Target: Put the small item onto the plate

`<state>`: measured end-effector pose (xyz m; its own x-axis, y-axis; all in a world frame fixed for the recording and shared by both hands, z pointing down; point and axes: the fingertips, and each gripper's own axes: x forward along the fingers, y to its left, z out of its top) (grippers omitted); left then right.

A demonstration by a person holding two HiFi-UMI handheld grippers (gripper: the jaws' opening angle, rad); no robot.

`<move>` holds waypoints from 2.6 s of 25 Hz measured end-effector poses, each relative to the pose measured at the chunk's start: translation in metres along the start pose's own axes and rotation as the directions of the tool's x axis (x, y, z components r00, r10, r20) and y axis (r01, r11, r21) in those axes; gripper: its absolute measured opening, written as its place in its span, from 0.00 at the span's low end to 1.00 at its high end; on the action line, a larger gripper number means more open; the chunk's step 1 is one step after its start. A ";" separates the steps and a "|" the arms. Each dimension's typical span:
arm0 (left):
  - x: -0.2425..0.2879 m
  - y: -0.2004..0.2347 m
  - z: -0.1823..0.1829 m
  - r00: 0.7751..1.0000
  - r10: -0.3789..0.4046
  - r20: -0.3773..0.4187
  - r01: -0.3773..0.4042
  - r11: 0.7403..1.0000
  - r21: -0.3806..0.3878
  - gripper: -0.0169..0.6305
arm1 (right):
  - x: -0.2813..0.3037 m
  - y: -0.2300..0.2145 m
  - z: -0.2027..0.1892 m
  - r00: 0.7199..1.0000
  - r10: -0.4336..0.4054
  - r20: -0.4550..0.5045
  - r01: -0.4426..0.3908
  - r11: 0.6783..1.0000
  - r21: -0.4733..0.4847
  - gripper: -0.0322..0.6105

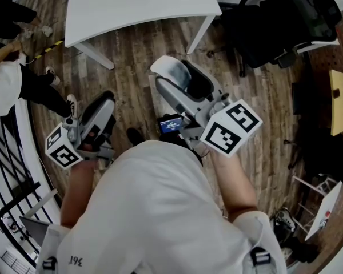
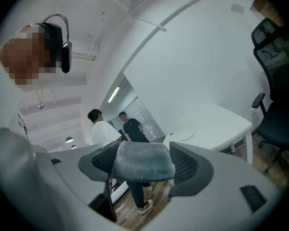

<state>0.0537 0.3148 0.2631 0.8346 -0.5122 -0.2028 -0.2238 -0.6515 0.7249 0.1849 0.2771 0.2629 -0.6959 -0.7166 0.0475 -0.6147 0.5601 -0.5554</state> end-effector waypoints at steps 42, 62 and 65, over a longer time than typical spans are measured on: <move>0.043 0.173 0.142 0.999 0.025 -0.044 -0.027 0.998 -0.058 0.19 | 0.206 -0.084 0.043 0.994 -0.102 -0.045 0.101 0.995 -0.017 0.55; 0.015 0.236 0.201 0.998 0.022 -0.054 -0.024 0.999 -0.038 0.23 | 0.307 -0.079 0.044 0.986 -0.142 -0.086 0.134 0.987 -0.086 0.55; 0.024 0.240 0.202 0.998 0.037 -0.041 -0.039 0.999 -0.026 0.23 | 0.313 -0.093 0.049 0.987 -0.127 -0.095 0.116 0.987 -0.112 0.55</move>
<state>-0.0819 0.0335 0.2997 0.8454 -0.5130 -0.1484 -0.2424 -0.6163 0.7493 0.0424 -0.0191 0.2890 -0.6443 -0.7392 0.1962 -0.7290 0.5161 -0.4497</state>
